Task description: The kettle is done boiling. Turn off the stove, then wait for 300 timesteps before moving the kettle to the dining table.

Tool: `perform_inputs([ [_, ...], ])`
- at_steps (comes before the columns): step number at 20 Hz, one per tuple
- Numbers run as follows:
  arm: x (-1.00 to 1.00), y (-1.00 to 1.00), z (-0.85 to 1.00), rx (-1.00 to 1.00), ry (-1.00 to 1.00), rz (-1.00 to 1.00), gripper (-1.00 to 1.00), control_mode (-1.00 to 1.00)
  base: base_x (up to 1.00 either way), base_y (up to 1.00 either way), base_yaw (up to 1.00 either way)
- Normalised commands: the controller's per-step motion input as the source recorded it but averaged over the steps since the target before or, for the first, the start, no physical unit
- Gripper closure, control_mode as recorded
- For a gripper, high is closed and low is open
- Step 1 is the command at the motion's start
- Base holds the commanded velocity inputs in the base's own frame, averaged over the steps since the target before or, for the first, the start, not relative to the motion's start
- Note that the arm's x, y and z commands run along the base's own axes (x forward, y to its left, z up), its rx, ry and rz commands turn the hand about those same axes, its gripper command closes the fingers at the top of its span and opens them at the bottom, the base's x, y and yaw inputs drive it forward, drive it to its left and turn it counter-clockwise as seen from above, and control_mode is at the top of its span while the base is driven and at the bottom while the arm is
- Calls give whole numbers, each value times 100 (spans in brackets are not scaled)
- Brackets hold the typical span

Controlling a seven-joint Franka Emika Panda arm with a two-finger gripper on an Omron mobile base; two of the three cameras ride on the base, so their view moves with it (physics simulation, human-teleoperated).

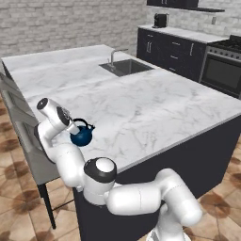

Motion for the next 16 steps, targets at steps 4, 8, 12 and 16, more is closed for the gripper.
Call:
perform_inputs([
  [4, 0, 35, 3, -1, 2, -5, -100, -100, 0, 0, 0],
  [8, 0, 43, 12, -4, 5, -6, -100, -100, 0, 0, 0],
  [12, 0, 39, 15, -3, 5, -6, -100, -100, 0, 0, 0],
  [16, 0, 35, 11, -3, 6, -6, -100, -100, 0, 0, 0],
])
